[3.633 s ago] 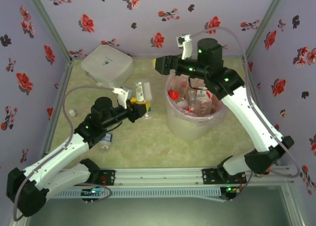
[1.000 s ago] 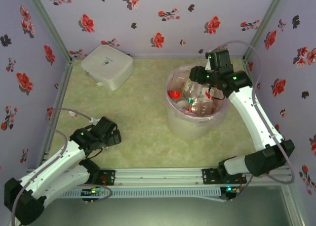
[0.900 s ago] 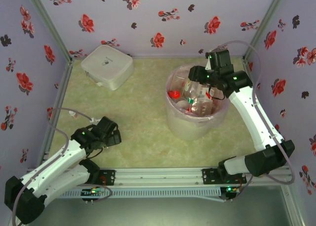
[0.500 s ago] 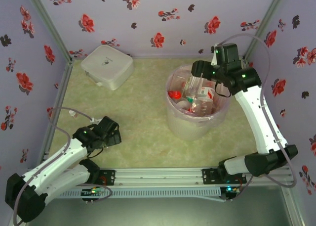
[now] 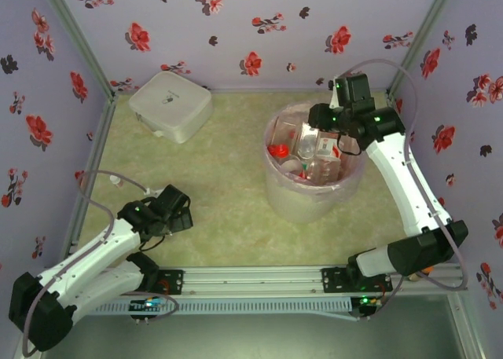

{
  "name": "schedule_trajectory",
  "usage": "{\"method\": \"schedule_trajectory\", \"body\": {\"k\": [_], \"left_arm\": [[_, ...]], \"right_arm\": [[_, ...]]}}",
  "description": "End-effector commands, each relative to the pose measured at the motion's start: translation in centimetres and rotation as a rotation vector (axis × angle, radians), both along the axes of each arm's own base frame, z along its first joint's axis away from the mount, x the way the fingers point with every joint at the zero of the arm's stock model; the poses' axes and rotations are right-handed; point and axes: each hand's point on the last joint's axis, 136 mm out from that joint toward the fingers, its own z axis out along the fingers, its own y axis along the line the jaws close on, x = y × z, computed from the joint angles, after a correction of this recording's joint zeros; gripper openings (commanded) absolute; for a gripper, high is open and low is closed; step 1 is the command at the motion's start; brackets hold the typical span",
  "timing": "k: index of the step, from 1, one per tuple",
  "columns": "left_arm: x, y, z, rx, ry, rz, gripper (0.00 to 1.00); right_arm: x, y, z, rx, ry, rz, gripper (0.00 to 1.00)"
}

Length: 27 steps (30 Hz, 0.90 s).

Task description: Put the plastic bottles in the bin

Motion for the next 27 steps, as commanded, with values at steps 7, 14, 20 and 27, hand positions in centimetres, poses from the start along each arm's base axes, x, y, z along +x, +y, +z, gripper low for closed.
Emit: {"method": "schedule_trajectory", "body": {"k": [7,14,20,27], "left_arm": [[-0.7,0.6,-0.7,0.038,0.033,0.025,1.00],[-1.0,0.8,-1.3,0.041,0.039,0.042,0.99],[-0.3,0.1,-2.2,0.029,0.028,0.038,0.78],[1.5,-0.9,-1.4,0.021,-0.033,0.014,0.46]], "right_arm": [[-1.1,-0.4,4.3,0.032,-0.097,0.011,0.52],[-2.8,-1.9,8.1,0.036,-0.244,-0.024,0.65],[-4.0,-2.2,8.7,0.041,-0.272,-0.012,0.68],[-6.0,-1.6,10.5,0.109,-0.322,0.037,0.67]]}}
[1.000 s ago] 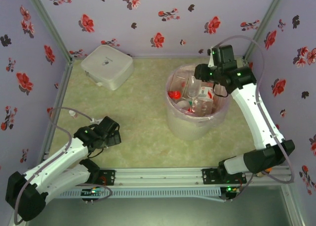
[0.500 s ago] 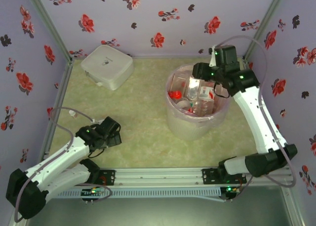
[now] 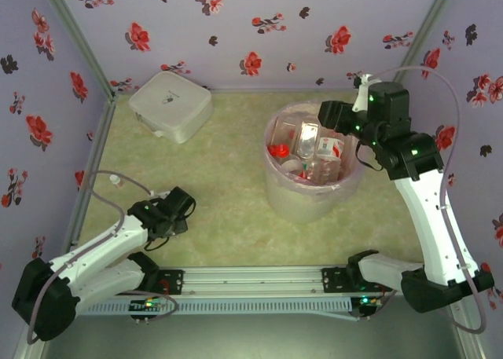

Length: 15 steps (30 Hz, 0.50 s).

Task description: Put the plastic bottles in the bin

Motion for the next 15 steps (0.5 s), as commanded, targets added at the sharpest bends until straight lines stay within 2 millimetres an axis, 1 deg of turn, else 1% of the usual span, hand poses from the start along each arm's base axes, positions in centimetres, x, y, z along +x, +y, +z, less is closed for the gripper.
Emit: {"method": "schedule_trajectory", "body": {"k": [1,4,6,9,12,15], "left_arm": [[1.6,-0.9,1.1,-0.020,-0.068,-0.016,0.42],[3.5,-2.3,3.0,-0.047,-0.149,-0.086,0.35],[5.2,-3.5,5.4,-0.080,-0.231,-0.134,0.30],[7.7,-6.2,10.2,-0.157,-0.379,-0.232,0.28],[9.6,-7.8,14.8,-0.208,-0.525,-0.275,0.26],[10.8,-9.8,19.1,-0.324,-0.697,-0.322,0.22]], "right_arm": [[-0.9,0.5,1.6,0.029,-0.056,0.049,0.67],[-1.6,1.5,2.2,0.057,-0.071,0.117,0.67],[-1.9,2.5,2.7,0.090,-0.077,0.171,0.65],[-2.2,3.3,3.6,0.131,-0.090,0.208,0.63],[-2.1,4.3,4.6,0.191,-0.110,0.243,0.60],[-1.9,6.9,5.4,0.259,-0.122,0.319,0.60]]}}
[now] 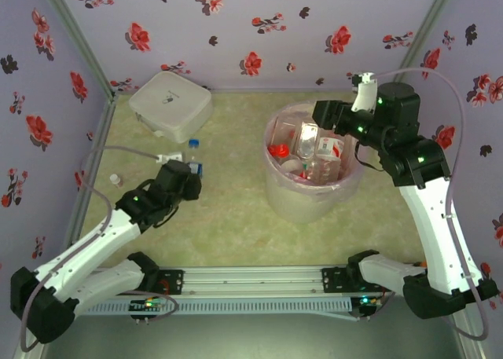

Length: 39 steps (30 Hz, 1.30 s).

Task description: Put the plastic bottles in the bin

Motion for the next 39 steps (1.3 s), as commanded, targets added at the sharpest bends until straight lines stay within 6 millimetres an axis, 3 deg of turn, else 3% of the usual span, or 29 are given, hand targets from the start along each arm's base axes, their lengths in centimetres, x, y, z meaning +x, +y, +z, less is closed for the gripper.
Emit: {"method": "schedule_trajectory", "body": {"k": [1,4,7,12,17,25,31,34,35,38,39], "left_arm": [[1.9,-2.8,6.7,-0.146,-0.256,-0.104,0.19],[1.6,-5.5,10.6,-0.294,-0.369,-0.221,0.13],[0.8,-7.3,12.8,-0.348,-0.404,-0.327,0.11],[-0.4,-9.5,14.7,-0.397,-0.459,-0.445,0.10],[-0.7,-10.7,15.8,-0.418,-0.491,-0.505,0.10],[-0.5,-11.5,16.4,-0.409,-0.501,-0.533,0.09],[-0.4,-11.4,16.3,-0.408,-0.507,-0.530,0.10],[-0.3,-11.1,15.7,-0.403,-0.500,-0.513,0.17],[-0.2,-11.0,15.4,-0.401,-0.496,-0.505,0.25],[-0.3,-10.7,15.1,-0.395,-0.490,-0.496,0.66],[-0.4,-10.6,15.0,-0.390,-0.485,-0.495,0.75]], "right_arm": [[0.2,3.8,2.0,0.097,-0.046,0.125,0.60],[0.3,7.5,1.9,0.066,-0.049,0.213,0.60],[0.3,11.0,1.4,0.032,-0.038,0.291,0.63],[0.6,15.0,0.4,0.004,-0.021,0.375,0.80],[1.7,17.3,-1.1,0.004,0.022,0.410,0.86],[2.1,20.2,-2.8,0.050,0.104,0.492,0.76],[2.1,20.8,-3.4,0.055,0.132,0.506,0.55],[2.3,20.5,-3.1,0.060,0.116,0.481,0.39],[2.4,20.4,-2.8,0.064,0.105,0.476,0.35],[2.5,19.8,-1.2,0.062,0.060,0.450,0.24],[2.5,19.3,-0.3,0.055,0.035,0.432,0.23]]}}
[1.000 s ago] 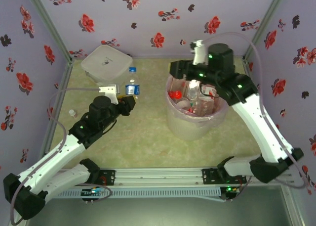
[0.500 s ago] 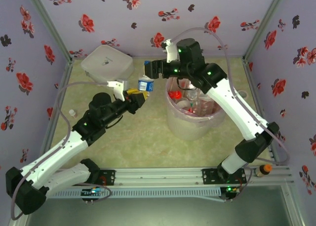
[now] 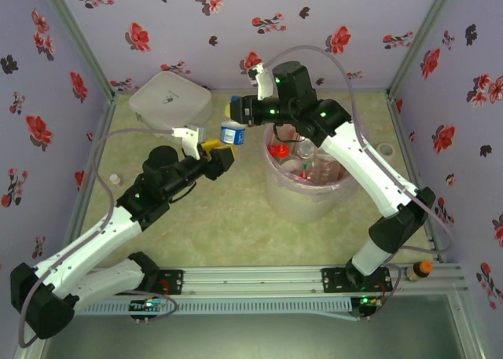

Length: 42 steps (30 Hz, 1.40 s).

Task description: Put the plastic bottles in the bin

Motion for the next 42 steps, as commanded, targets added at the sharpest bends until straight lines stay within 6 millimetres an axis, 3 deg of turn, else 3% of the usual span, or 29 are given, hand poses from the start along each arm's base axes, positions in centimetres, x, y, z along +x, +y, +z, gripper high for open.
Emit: {"method": "schedule_trajectory", "body": {"k": [1,6,10,14,19,27,33,38,42], "left_arm": [[-0.6,0.2,1.3,-0.023,-0.050,-0.009,0.81],[-0.6,0.7,-0.6,0.008,-0.015,0.011,1.00],[-0.1,0.8,-2.9,0.055,0.047,0.036,1.00],[0.2,0.6,-3.7,0.061,0.078,0.039,1.00],[0.3,0.5,-2.4,0.043,0.064,0.039,1.00],[0.2,-1.6,-0.5,0.005,0.062,-0.043,1.00],[0.9,-1.8,-1.9,0.043,0.112,-0.023,1.00],[1.1,-1.6,-2.8,0.062,0.139,-0.004,1.00],[1.2,-1.6,-3.2,0.070,0.160,0.002,1.00]], "right_arm": [[-0.3,-1.4,5.2,0.042,-0.137,-0.048,0.22],[-1.2,-6.8,10.6,0.048,-0.284,-0.185,0.18],[-2.2,-13.3,13.3,0.008,-0.363,-0.348,0.18],[-3.2,-19.1,12.8,-0.126,-0.390,-0.506,0.17],[-4.6,-23.0,9.4,-0.329,-0.348,-0.588,0.14],[-4.2,-22.6,2.6,-0.519,-0.217,-0.497,0.14],[-4.2,-20.1,-2.8,-0.577,-0.089,-0.340,0.16],[-4.0,-19.8,-7.6,-0.631,0.026,-0.328,0.17],[-4.0,-19.1,-9.5,-0.624,0.086,-0.302,0.30]]}}
